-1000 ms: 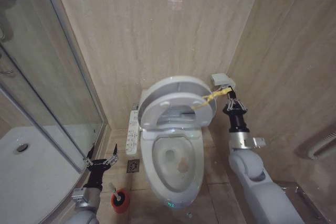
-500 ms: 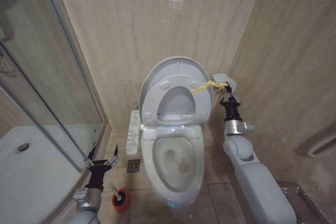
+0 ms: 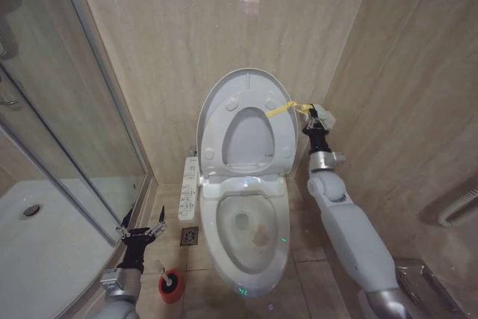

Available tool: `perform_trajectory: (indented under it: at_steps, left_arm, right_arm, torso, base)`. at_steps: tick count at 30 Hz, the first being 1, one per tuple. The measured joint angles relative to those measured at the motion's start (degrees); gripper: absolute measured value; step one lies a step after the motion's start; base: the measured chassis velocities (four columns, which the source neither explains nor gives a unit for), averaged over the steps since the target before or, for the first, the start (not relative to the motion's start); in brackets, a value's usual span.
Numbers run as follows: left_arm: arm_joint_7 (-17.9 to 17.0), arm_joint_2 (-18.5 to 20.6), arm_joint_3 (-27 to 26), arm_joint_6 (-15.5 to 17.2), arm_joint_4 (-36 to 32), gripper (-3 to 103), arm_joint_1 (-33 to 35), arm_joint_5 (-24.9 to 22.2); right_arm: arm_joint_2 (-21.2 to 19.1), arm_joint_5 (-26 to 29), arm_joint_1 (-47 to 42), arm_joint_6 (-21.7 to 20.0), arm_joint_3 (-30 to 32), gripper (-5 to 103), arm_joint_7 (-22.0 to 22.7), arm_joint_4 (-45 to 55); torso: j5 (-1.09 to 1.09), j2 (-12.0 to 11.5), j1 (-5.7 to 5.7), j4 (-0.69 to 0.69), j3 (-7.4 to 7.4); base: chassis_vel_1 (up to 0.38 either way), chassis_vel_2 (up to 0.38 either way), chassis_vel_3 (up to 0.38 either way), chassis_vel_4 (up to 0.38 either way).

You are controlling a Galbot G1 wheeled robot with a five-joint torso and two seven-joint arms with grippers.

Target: Open the toilet lid, clean the toilet bowl with a toilet brush, close the toilet lid, and flush.

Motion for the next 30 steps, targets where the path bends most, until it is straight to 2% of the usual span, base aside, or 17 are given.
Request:
perform_trajectory:
  at_steps: [8,15,23,30]
  left_arm:
    - [0.00,-0.02,-0.35,-0.29,0.05,100,0.00,-0.34]
    - [0.01,-0.15,-1.01,-0.70,-0.16,100,0.62,-0.34]
    - [0.01,-0.34,-1.37,-0.87,-0.70,100,1.12,-0.26]
    - [0.01,-0.55,-1.34,-0.91,-1.23,100,1.42,0.01]
  right_arm:
    - [1.76,0.46,5.14,0.63,-1.94,0,-1.79,-6.82]
    - [2.51,0.52,6.98,1.02,-2.22,0,-2.79,-9.65]
    - [1.35,0.89,7.78,0.60,-2.84,0,-3.29,-10.97]
    - [-0.94,2.30,6.81,-1.46,-4.38,0,-2.08,-7.85]
  torso:
    - [-0.01,0.00,0.00,-0.03,0.00]
    - [-0.01,0.01,-0.01,0.00,-0.01]
    - [0.01,0.01,0.00,0.05,0.00]
    - [0.01,0.01,0.00,0.01,0.00]
  base:
    - [0.000,0.000,0.000,0.000]
    - [0.000,0.000,0.000,0.000]
    - [0.000,0.000,0.000,0.000]
    - [0.000,0.000,0.000,0.000]
